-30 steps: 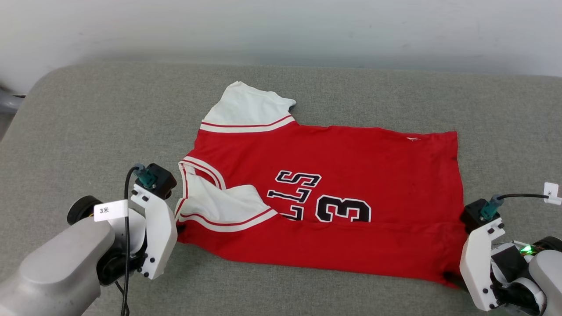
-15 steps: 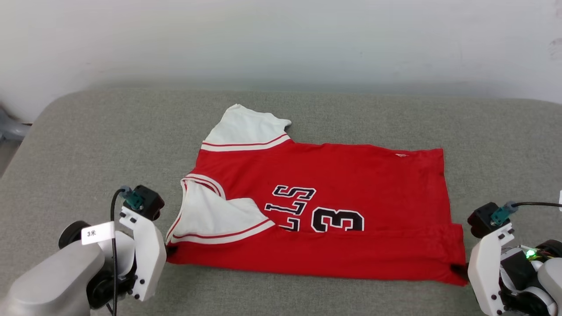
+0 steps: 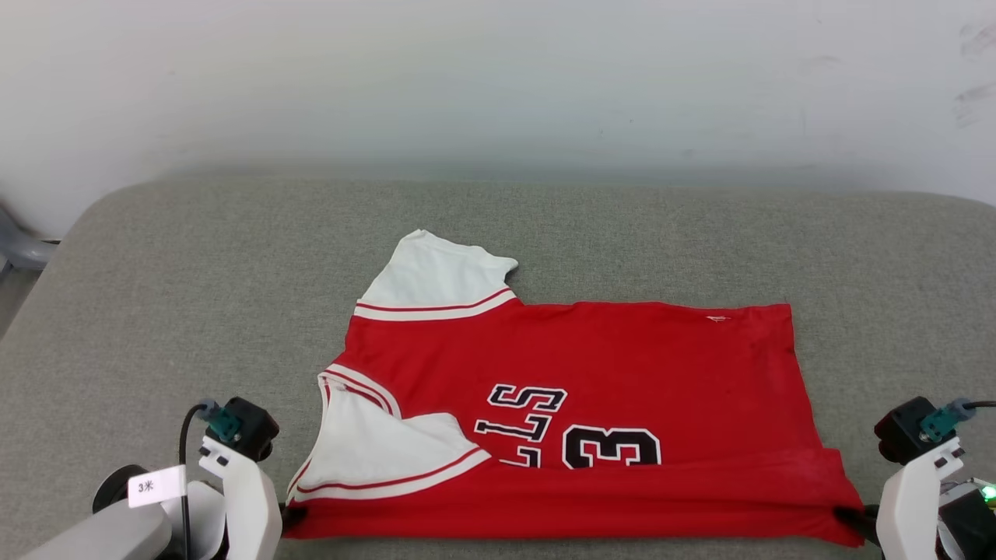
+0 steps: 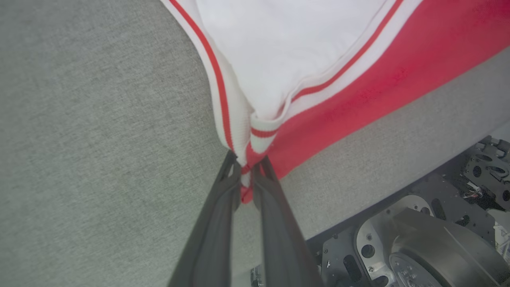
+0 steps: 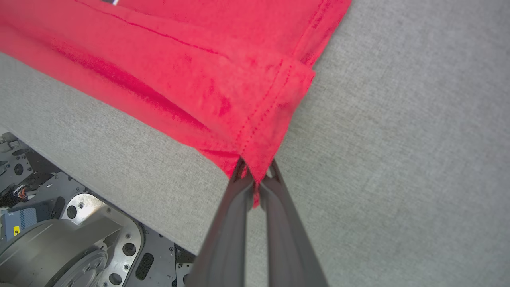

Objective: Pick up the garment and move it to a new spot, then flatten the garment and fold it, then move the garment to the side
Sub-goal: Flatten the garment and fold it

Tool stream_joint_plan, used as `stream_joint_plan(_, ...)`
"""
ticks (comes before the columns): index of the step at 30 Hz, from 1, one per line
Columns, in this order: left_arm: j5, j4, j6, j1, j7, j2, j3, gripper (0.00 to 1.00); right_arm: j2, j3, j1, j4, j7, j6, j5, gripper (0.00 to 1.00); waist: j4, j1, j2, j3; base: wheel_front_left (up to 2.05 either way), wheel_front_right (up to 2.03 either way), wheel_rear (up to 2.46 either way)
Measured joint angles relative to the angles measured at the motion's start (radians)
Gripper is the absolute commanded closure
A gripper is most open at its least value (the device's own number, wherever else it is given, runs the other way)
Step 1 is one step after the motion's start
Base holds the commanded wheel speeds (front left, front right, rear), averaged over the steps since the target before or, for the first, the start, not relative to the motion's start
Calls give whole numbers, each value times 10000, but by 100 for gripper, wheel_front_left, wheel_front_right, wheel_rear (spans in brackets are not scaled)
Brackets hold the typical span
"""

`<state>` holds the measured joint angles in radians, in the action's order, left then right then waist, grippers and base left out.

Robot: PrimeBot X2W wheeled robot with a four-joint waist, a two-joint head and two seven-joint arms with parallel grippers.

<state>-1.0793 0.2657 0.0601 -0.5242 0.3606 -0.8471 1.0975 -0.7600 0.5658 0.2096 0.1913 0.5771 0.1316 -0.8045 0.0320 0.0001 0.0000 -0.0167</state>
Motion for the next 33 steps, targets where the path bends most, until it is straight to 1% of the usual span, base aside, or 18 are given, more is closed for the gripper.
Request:
stream_joint_plan(5, -75, -194, -182, 400, -2, -190, 127, 100, -42, -617, -714, -349, 297, 0, 128, 100, -9, 0, 0, -136, 0, 0, 0)
stream_joint_plan(11, -196, -280, -368, 714, -132, -209, 153, 100, 82, -1237, -1428, -786, 573, 2, 349, 100, -3, 0, 0, -341, 0, 0, 0)
stream_joint_plan(15, -284, -96, -380, 746, -211, -138, 140, 100, 401, -1540, -1543, -775, 646, 0, 520, 100, -16, 0, 0, -516, 0, 0, 0)
stream_joint_plan(19, -324, 238, -376, 789, -347, 90, 128, 100, 748, -1641, -1588, -424, 644, 0, 667, 100, -9, 0, 0, -645, 0, 0, 0)
stream_joint_plan(20, -320, 311, -378, 789, -420, 132, 111, 95, 840, -1661, -1618, -309, 541, 0, 711, 91, 3, 0, 0, -661, 0, 0, 0)
stream_joint_plan(21, -314, 374, -385, 788, -504, 180, 90, 0, 928, -1707, -1627, -232, 378, 0, 794, 25, 15, 0, 0, -657, 0, 0, 0)
stream_joint_plan(22, -299, 430, -445, 788, -589, 245, 56, 0, 1016, -1758, -1627, -176, 232, 0, 853, 0, 26, 0, 0, -633, 0, 0, 0)
stream_joint_plan(25, -188, 479, -483, 782, -784, 240, 15, 0, 1273, -1964, -1635, -171, -351, -2, 869, 0, 36, 0, 0, -496, 0, 0, 0)
stream_joint_plan(29, -92, 313, -558, 746, -986, 48, -81, 0, 1388, -2412, -1635, -265, -1323, -4, 1248, 0, 34, 0, 0, -220, 0, 0, 0)
stream_joint_plan(33, 171, -81, -654, 425, -1342, -81, -307, 0, 1919, -3198, -1625, -376, -2644, -4, 1848, 0, -9, -1, 0, -34, 0, 0, 0)
